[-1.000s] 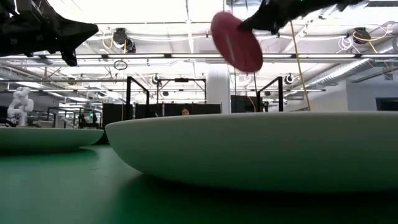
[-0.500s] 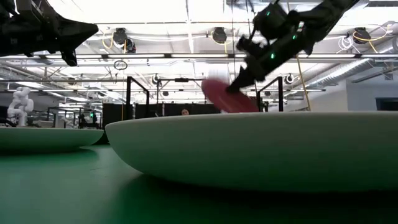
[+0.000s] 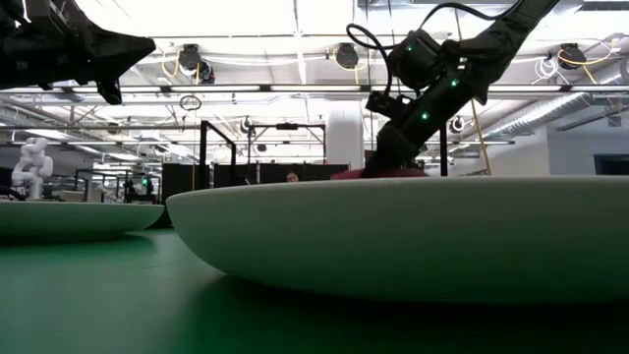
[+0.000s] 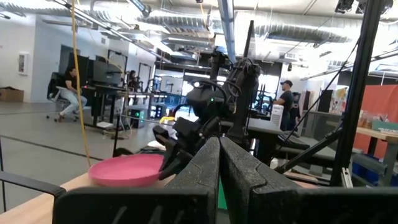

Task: Place and stack plates onto a shelf
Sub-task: Put the pink plate on the shelf

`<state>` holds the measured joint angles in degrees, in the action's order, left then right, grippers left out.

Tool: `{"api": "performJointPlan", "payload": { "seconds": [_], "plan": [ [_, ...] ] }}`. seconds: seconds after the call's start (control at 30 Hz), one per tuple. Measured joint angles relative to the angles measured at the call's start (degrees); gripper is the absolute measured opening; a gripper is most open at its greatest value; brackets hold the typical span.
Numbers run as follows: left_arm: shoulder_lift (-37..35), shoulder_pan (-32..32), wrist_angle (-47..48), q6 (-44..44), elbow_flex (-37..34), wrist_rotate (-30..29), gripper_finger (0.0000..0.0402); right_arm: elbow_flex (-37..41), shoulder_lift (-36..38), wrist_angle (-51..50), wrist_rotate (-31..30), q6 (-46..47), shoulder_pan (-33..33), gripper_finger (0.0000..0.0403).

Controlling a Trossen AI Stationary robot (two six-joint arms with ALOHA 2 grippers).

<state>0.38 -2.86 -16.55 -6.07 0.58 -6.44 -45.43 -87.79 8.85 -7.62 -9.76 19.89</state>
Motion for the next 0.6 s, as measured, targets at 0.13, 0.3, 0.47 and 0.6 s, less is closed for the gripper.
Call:
{"api": "performJointPlan", "payload": {
  "seconds": [0.13,0.3,0.47,0.6],
  "plan": [
    [0.0,0.01,0.01,0.02,0.0,0.0,0.0017,0.0,-0.01,-0.04,-0.02,0.5,0.0,0.0045],
    [0.0,0.01,-0.01,0.0,0.0,0.0,0.0017,0.0,0.0,0.45,0.11,0.51,-0.07,0.006],
    [-0.01,-0.01,0.0,0.02,0.0,0.0,0.0017,0.0,0.0,0.85,0.13,1.66,-0.07,0.007],
    [0.0,-0.01,-0.01,0.01,0.0,0.0,0.0017,0.0,0.0,0.71,0.37,3.5,-0.07,0.007]
  ]
}}
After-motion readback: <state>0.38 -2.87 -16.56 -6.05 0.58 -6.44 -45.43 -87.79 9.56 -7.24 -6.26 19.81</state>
